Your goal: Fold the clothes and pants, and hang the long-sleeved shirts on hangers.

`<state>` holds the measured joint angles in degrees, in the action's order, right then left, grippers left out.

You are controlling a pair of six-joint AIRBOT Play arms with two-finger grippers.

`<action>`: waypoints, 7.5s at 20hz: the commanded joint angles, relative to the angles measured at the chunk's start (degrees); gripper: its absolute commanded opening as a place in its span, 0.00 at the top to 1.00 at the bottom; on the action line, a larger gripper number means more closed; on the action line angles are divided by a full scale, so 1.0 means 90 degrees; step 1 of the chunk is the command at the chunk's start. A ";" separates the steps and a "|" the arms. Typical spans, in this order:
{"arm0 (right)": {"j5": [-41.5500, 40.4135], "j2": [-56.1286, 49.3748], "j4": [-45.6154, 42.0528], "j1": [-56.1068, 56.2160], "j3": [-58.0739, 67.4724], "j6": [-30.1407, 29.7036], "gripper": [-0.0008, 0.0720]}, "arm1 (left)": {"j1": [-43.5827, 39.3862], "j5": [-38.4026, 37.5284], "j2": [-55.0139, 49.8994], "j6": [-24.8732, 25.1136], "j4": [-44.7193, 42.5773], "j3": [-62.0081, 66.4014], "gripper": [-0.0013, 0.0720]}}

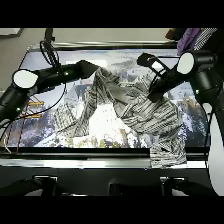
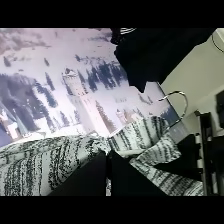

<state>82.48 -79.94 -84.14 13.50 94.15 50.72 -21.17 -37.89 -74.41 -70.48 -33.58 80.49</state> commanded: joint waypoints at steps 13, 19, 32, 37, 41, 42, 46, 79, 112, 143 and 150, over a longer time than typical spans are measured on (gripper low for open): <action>-0.0653 0.0845 0.0279 0.0005 0.0032 0.0512 0.96 | -0.1863 -0.0049 0.0245 -0.0617 -0.1226 -0.2361 0.95; -0.0291 0.1183 0.0787 0.0005 0.0022 0.0510 0.96 | -0.1834 -0.0090 0.0255 -0.0427 -0.1224 -0.2431 0.86; -0.0532 0.0935 0.2504 -0.0095 0.0012 -0.3191 0.96 | 0.0600 -0.2302 0.1258 0.2154 -0.1229 -0.0631 0.14; -0.0491 0.0641 0.3220 -0.0095 0.0012 -0.3784 0.96 | 0.1205 -0.3257 0.1311 0.3808 -0.1253 -0.0882 0.14; -0.0491 0.0393 0.3706 -0.0087 0.0012 -0.3784 0.96 | 0.1226 -0.3240 0.1243 0.4527 -0.1248 -0.1156 0.14; -0.0491 0.0367 0.3786 -0.0090 0.0012 -0.3781 0.96 | 0.1214 -0.3242 0.1202 0.4527 -0.1248 -0.1156 0.14; -0.0398 0.0357 0.3832 -0.0087 0.0012 -0.3784 0.96 | 0.1110 -0.3140 0.1027 0.4845 -0.1248 -0.1154 0.14; 0.0012 0.0338 0.3628 -0.2344 -0.0432 -0.4357 0.26 | 0.0442 -0.3014 0.1494 0.5166 -0.0962 -0.1149 0.95; -0.0580 0.4294 -0.2103 -0.1960 -0.0430 0.2710 0.96 | 0.0554 0.1639 0.1904 0.0155 -0.0959 -0.1149 0.05; -0.2089 0.2302 -0.6523 -0.5282 0.0894 0.8162 0.96 | 0.0549 0.1620 0.1877 0.0158 -0.0959 -0.1151 0.06; -0.2579 0.2307 -0.6540 -0.5399 0.1035 0.8347 0.96 | 0.0546 0.1540 0.1800 0.0158 -0.0959 -0.1154 0.06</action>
<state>61.60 -59.13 -142.85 -34.63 103.13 124.92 -16.21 -23.40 -57.87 -69.08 -42.19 70.11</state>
